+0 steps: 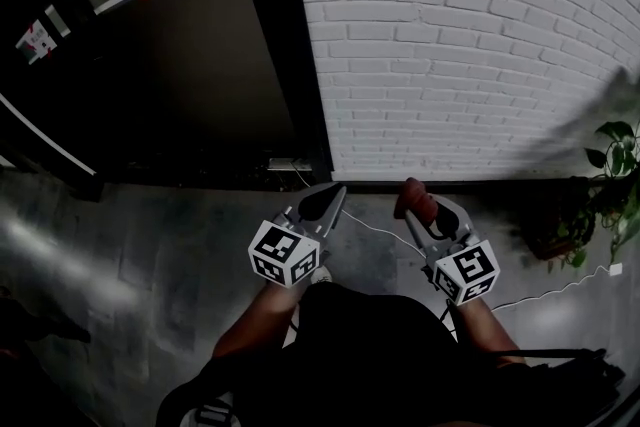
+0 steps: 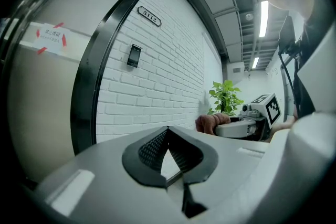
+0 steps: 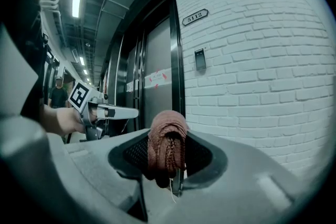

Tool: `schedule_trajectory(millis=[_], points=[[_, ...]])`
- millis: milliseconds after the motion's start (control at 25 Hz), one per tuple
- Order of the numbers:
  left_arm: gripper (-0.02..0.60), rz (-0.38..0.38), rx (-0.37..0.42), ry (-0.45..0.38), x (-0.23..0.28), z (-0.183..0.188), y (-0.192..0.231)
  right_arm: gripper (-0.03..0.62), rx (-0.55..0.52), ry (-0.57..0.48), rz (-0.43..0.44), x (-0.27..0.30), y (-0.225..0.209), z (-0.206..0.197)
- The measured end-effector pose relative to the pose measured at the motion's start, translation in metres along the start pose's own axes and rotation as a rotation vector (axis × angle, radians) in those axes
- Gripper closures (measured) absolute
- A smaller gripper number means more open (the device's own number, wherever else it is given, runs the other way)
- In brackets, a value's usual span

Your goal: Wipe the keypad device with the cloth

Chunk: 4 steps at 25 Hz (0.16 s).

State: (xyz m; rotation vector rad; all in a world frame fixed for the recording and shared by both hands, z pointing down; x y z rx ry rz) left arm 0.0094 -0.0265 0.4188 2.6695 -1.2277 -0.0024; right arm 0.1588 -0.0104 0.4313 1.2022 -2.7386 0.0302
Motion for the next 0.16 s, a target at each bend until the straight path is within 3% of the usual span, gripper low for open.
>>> schedule_trajectory(millis=[160], points=[[0.565,-0.001,0.006,-0.001,0.0015,0.0008,-0.0010,0.454,-0.003,-0.008,0.004,0.0006,-0.0013,0.0005]])
Point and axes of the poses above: the fingertips, and each gripper's own axes: x forward along the fingers, y to its left, z out of its top, the point moved 2 cm from there along -x, backward along the fingers, and after that the axes turned 3 degrees about -x, right-handed, at the moved point
